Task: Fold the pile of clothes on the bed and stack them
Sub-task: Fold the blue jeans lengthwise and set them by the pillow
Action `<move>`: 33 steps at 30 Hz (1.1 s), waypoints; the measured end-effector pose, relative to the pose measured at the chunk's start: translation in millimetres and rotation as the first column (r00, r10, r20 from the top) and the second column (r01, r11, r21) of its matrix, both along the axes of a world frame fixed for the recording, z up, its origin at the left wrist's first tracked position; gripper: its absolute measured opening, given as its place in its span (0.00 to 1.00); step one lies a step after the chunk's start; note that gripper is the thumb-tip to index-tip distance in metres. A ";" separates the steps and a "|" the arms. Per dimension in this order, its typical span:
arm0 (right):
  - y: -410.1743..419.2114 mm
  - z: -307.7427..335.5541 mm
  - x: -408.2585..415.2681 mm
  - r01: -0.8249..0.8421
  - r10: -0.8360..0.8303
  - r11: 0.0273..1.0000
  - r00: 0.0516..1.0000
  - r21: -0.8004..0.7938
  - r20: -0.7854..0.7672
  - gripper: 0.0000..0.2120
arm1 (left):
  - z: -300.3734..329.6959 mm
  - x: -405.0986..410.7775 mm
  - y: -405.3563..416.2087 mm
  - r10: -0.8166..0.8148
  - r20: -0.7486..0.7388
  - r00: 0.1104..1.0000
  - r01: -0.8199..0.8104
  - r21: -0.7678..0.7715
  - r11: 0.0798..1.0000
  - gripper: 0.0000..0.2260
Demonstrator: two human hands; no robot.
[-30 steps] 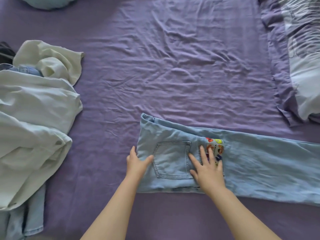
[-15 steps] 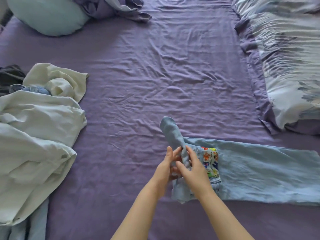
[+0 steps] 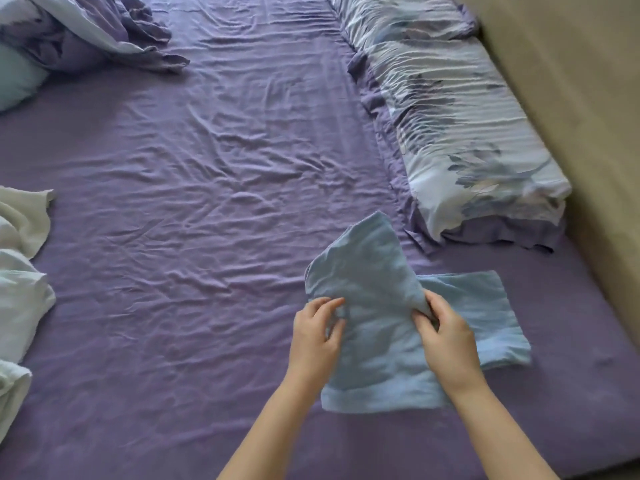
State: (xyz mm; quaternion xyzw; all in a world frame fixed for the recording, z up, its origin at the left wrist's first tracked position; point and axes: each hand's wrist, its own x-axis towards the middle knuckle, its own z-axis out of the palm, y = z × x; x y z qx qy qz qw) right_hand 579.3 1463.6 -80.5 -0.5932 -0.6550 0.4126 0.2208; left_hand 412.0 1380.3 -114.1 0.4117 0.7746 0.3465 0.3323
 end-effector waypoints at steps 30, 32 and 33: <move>120.8 -134.4 177.4 0.140 0.035 0.923 0.897 -0.358 0.442 0.50 | -104.9 89.9 63.0 0.208 0.062 0.976 -0.148 -0.516 0.844 0.48; 122.6 -133.3 175.1 0.214 -0.050 0.894 0.921 -0.394 0.386 0.47 | -104.1 88.5 63.8 0.277 0.134 0.951 -0.182 -0.481 0.858 0.45; 124.3 -131.7 175.0 0.228 -0.070 0.885 0.927 -0.407 0.367 0.41 | -102.3 87.0 63.5 0.300 0.161 0.940 -0.197 -0.462 0.865 0.42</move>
